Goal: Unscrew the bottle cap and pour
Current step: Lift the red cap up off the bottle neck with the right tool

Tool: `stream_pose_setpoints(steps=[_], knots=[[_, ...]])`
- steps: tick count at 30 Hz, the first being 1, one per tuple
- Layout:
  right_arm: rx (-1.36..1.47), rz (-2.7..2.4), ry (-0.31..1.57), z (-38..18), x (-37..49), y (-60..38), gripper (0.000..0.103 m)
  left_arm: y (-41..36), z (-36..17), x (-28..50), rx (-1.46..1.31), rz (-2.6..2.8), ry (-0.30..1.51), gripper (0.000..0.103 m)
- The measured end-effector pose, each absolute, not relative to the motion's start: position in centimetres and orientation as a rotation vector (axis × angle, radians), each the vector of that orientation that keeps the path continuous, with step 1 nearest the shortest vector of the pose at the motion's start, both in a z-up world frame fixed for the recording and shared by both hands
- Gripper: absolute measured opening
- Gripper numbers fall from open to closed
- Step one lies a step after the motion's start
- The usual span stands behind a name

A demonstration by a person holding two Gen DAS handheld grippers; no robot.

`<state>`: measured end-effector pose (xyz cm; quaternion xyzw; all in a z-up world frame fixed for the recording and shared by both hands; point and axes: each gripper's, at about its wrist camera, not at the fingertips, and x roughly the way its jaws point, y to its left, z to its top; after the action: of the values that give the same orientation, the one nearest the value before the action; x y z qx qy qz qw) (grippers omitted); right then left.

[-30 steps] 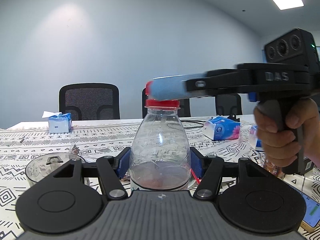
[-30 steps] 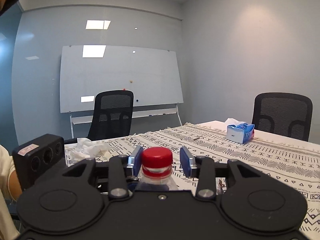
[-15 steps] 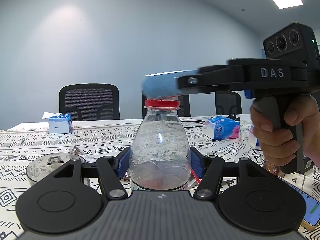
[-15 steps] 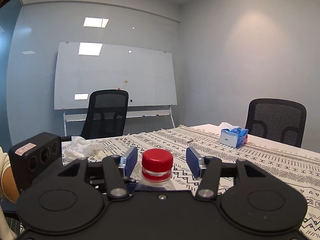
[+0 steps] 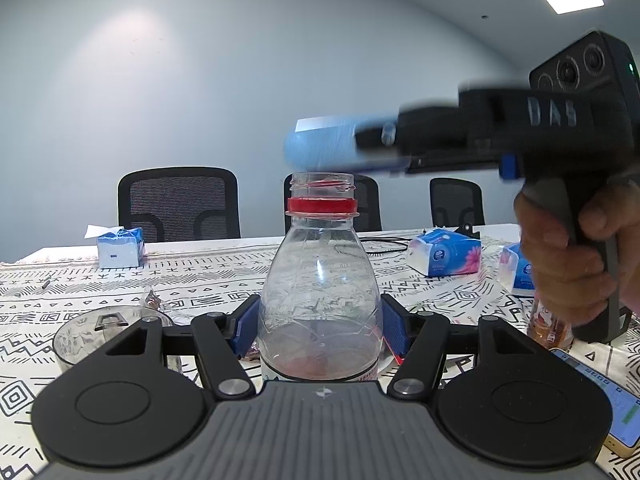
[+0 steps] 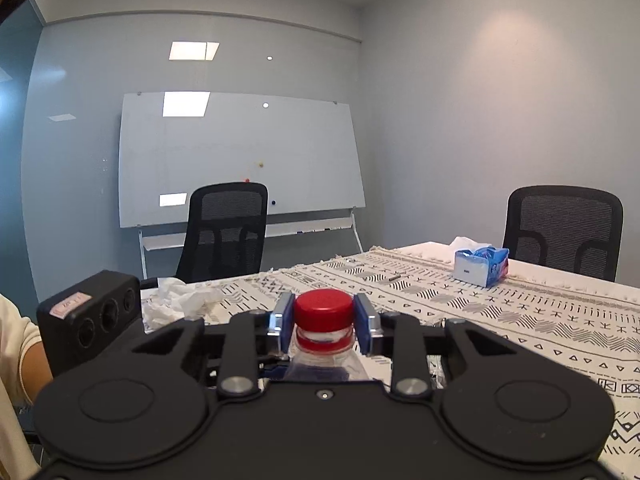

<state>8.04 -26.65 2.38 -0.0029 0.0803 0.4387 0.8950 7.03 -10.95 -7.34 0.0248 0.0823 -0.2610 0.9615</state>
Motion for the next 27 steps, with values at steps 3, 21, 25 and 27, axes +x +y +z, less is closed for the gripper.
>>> stream_pose_setpoints(steps=[3,21,25,27], knots=[[0.033,0.870,0.138,3.5,7.8,-27.8,0.034,-10.9,-7.3,7.1,0.044,-0.527,0.167,0.060],[0.086,0.206,0.548,-5.2,4.7,-27.5,0.034,-10.6,-6.3,5.9,0.050,-0.518,0.113,0.091],[0.078,0.191,0.593,-6.2,4.9,-27.2,0.034,-9.3,-5.6,5.4,0.019,-0.497,0.122,0.098],[0.062,0.172,0.623,-6.6,5.4,-26.7,0.034,-8.9,-5.1,5.2,0.008,-0.488,0.130,0.098]])
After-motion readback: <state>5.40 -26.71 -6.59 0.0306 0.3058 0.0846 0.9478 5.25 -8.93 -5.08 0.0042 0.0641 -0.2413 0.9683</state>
